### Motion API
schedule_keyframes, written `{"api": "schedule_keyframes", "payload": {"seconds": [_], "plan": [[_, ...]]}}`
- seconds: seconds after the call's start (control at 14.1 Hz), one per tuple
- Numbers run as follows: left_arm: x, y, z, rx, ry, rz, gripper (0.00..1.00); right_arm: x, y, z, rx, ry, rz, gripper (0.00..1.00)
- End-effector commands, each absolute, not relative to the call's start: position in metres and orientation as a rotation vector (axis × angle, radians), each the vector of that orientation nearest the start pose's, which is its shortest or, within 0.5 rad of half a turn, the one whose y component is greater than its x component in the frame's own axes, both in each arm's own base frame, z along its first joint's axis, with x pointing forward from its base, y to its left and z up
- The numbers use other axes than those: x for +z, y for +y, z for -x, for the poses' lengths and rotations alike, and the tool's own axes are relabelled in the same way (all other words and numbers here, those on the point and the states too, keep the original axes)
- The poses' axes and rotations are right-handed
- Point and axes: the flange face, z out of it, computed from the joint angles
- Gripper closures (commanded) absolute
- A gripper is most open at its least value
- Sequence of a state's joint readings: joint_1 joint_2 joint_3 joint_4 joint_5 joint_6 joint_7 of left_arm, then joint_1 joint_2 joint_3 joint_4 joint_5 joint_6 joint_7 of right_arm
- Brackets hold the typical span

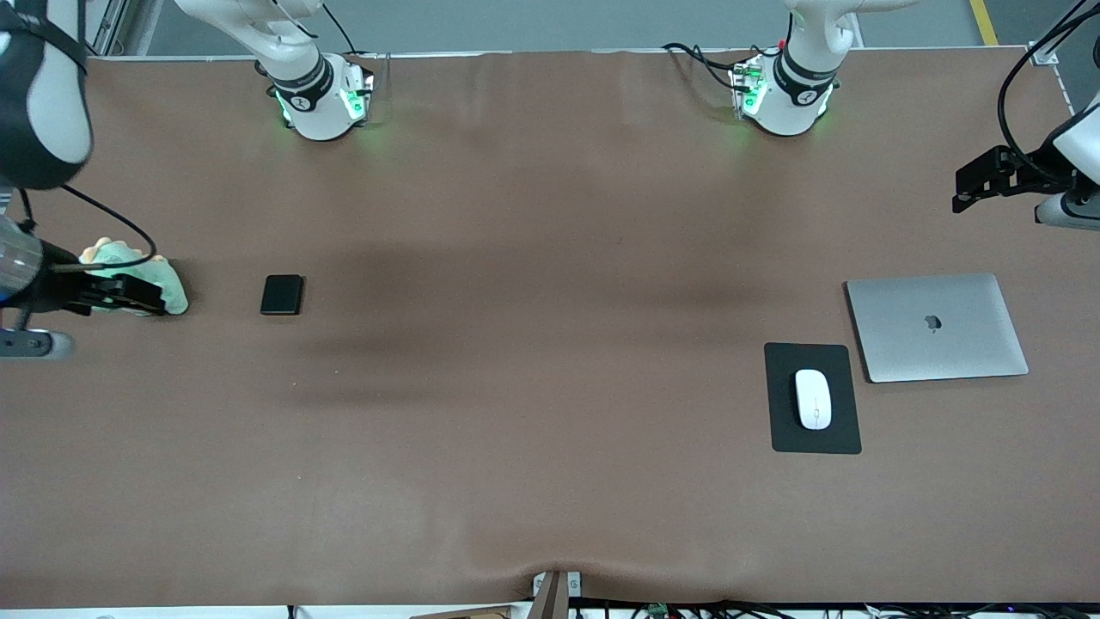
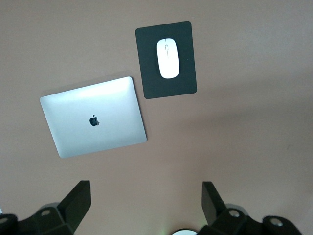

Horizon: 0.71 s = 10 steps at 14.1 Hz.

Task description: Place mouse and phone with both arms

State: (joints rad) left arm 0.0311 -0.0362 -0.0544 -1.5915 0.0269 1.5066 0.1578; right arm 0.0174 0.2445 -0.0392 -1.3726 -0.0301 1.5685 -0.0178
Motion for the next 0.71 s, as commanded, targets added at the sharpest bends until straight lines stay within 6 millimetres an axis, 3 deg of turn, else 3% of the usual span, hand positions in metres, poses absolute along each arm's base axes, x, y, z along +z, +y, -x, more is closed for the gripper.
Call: {"api": "schedule_keyframes", "payload": {"seconds": [0.0, 0.14, 0.28, 0.43, 0.57, 0.64], "plan": [[0.634, -0.007, -0.537, 0.091, 0.304, 3.082, 0.0, 0.606, 0.01, -0.606, 0.183, -0.051, 3.162, 0.0], [0.634, -0.007, -0.537, 0.091, 0.304, 3.082, 0.0, 0.63, 0.011, -0.582, 0.21, 0.065, 3.159, 0.0], [0.633, -0.005, -0.537, 0.094, 0.302, 3.083, 0.0, 0.64, 0.009, -0.561, 0.202, 0.112, 3.146, 0.0], [0.633, -0.005, -0.538, 0.091, 0.302, 3.083, 0.0, 0.638, 0.008, -0.546, 0.222, 0.111, 3.142, 0.0], [0.633, -0.005, -0.537, 0.094, 0.302, 3.083, 0.0, 0.621, -0.013, -0.525, 0.183, 0.166, 3.107, 0.0], [0.632, -0.004, -0.538, 0.094, 0.3, 3.083, 0.0, 0.619, -0.013, -0.515, 0.173, 0.166, 3.096, 0.0]]}}
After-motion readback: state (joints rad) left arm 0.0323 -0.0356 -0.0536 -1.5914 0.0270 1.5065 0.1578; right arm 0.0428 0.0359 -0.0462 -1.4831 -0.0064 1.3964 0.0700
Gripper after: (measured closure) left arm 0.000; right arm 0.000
